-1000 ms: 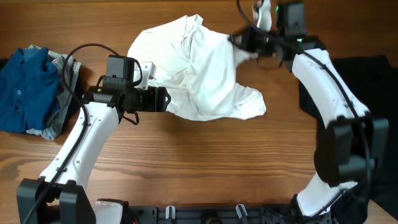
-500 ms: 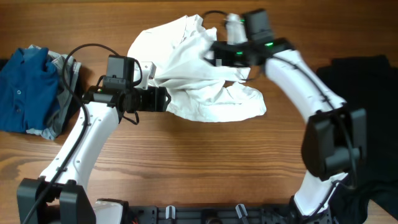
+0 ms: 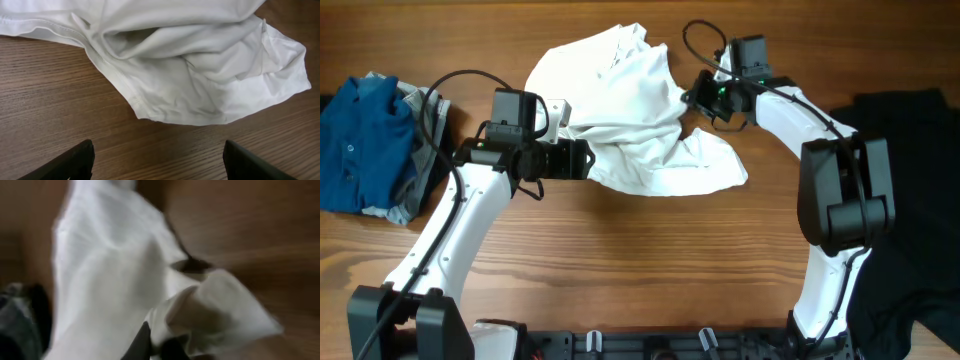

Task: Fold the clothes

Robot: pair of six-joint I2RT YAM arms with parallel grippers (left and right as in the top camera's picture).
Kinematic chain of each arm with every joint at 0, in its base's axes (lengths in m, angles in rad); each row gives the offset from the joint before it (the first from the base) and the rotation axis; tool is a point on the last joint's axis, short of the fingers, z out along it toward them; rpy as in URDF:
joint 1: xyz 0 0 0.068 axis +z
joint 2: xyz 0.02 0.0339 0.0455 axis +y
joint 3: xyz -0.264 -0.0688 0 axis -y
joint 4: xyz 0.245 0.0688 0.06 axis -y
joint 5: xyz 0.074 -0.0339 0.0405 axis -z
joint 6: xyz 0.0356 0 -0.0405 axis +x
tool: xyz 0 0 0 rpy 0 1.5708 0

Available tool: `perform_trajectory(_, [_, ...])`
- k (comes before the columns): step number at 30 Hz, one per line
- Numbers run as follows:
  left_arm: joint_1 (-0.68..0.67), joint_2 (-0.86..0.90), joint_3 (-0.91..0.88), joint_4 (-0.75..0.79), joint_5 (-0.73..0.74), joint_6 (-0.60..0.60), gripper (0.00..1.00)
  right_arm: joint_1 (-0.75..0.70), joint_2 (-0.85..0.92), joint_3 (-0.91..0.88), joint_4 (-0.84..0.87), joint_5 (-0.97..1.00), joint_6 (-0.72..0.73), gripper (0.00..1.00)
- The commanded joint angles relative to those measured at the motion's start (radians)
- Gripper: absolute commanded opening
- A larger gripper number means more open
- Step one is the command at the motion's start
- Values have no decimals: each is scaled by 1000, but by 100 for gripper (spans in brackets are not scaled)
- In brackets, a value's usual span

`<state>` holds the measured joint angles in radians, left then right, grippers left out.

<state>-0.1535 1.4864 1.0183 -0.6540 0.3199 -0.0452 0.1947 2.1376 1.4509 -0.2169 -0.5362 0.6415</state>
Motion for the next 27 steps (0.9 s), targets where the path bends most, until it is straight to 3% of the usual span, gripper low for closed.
perform_trajectory(1, [-2,4,-6,1,1,12,83,43,-84,62,360,-277,139,4])
perform_trajectory(3, [-2,4,-6,1,1,12,83,106,-86,62,586,-257,237,4])
perform_trajectory(5, [-2,4,-6,0,2,11,82,198,-84,62,621,-206,195,8])
perform_trajectory(7, [-2,4,-6,0,2,11,82,248,-84,62,555,-220,29,56])
perform_trajectory(8, [-2,4,-6,0,2,11,82,250,-85,62,489,-219,-14,71])
perform_trajectory(9, [-2,4,-6,0,2,11,82,238,-85,62,384,-210,-69,80])
perform_trajectory(11, [-2,4,-6,0,2,11,82,159,-85,62,95,-127,-169,85])
perform_trajectory(16, [-2,4,-6,0,2,11,83,39,-69,61,-158,40,-301,79])
perform_trajectory(19, [-2,4,-6,0,2,11,82,55,-1,51,-169,125,-297,76])
perform_trajectory(24, [-2,4,-6,0,2,11,83,96,70,47,-158,35,-278,71])
perform_trajectory(25, [-2,4,-6,0,2,11,82,113,71,47,-155,35,-287,60])
perform_trajectory(26, [-2,4,-6,0,2,11,82,124,71,47,-152,34,-308,37])
perform_trajectory(27, [-2,4,-6,0,2,11,82,128,62,48,-153,30,-332,21])
